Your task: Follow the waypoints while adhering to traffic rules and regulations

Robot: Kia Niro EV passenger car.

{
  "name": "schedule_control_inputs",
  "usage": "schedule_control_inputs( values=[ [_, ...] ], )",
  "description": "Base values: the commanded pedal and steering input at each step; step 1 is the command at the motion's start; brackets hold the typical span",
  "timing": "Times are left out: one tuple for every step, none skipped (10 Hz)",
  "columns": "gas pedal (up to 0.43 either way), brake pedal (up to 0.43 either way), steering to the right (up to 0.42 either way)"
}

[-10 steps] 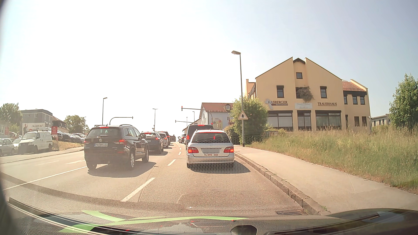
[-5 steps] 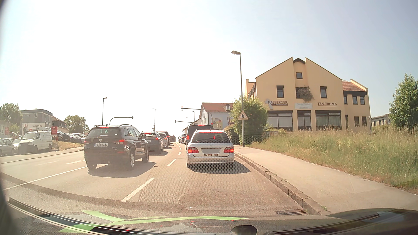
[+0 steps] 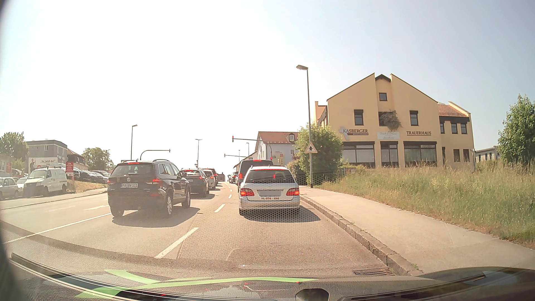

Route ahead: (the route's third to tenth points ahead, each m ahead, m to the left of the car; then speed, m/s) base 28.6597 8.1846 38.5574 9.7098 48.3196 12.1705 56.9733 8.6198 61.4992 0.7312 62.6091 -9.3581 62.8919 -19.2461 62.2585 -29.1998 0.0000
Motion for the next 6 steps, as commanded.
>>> schedule_control_inputs(
  values=[
    [0.000, 0.268, -0.024],
    [0.000, 0.268, -0.025],
    [0.000, 0.268, -0.024],
    [0.000, 0.268, -0.024],
    [0.000, 0.268, -0.025],
    [0.000, 0.268, -0.025]
  ],
)
